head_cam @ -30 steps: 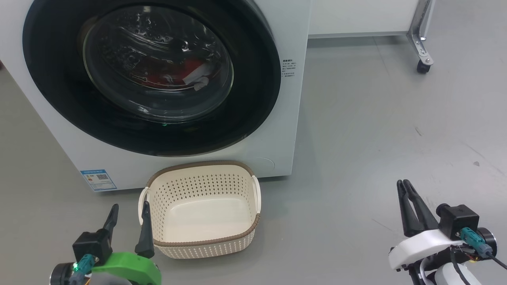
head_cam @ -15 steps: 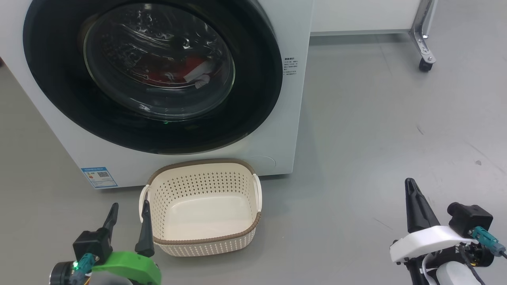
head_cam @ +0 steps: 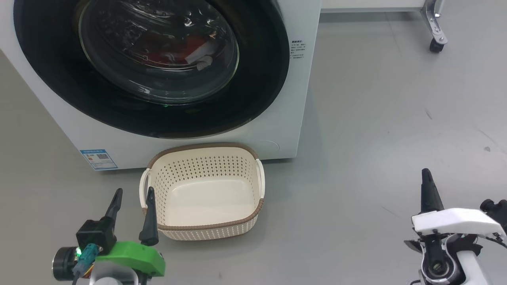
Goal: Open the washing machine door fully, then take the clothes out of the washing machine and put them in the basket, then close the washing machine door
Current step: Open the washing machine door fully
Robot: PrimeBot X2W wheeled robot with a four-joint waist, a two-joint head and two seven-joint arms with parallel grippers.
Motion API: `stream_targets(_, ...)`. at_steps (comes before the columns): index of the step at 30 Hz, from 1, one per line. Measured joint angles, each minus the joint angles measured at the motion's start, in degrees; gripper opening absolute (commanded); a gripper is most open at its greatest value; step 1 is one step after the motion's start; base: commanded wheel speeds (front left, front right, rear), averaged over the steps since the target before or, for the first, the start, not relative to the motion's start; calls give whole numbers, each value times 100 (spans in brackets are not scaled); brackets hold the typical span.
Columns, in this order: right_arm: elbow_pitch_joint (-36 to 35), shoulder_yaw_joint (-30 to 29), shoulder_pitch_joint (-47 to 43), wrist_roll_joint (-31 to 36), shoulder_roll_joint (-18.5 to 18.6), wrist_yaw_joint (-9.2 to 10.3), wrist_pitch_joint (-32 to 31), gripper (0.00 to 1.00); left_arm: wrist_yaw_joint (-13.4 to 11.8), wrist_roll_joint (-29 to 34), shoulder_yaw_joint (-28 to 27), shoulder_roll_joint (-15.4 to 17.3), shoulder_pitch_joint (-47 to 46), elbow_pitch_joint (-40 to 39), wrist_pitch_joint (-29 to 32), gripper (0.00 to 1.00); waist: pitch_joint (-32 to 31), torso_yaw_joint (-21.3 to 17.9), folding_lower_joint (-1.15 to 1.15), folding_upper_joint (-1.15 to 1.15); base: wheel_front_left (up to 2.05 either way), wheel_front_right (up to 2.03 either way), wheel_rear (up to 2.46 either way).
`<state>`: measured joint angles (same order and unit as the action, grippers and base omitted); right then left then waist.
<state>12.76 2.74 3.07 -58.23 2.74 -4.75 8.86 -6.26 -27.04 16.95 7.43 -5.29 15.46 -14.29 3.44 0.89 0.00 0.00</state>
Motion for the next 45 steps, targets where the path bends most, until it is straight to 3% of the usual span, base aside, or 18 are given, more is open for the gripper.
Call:
stream_targets(11, 107, -602, 939, -2253, -8, -67, -1112, 0, 0, 131, 73, -91, -307, -174, -15, 100, 482, 93, 0, 0, 0, 0, 0)
stream_targets(17, 201, -703, 1582, -2940, 12, -8, -1711, 0, 0, 194, 134, -146, -508, -279, -15, 100, 771, 163, 0, 0, 0, 0, 0)
stream_targets(29, 247, -839, 2983, -3590, 302, 446, -2622, 0, 0, 353, 282, -298, -952, -426, -15, 100, 1396, 350, 0, 0, 0, 0, 0)
stream_targets(45, 359, -488, 4570, -3535, 973, 901, -3472, 0, 0, 448, 383, -450, -1472, -541, -16, 100, 2202, 707, 0, 0, 0, 0, 0)
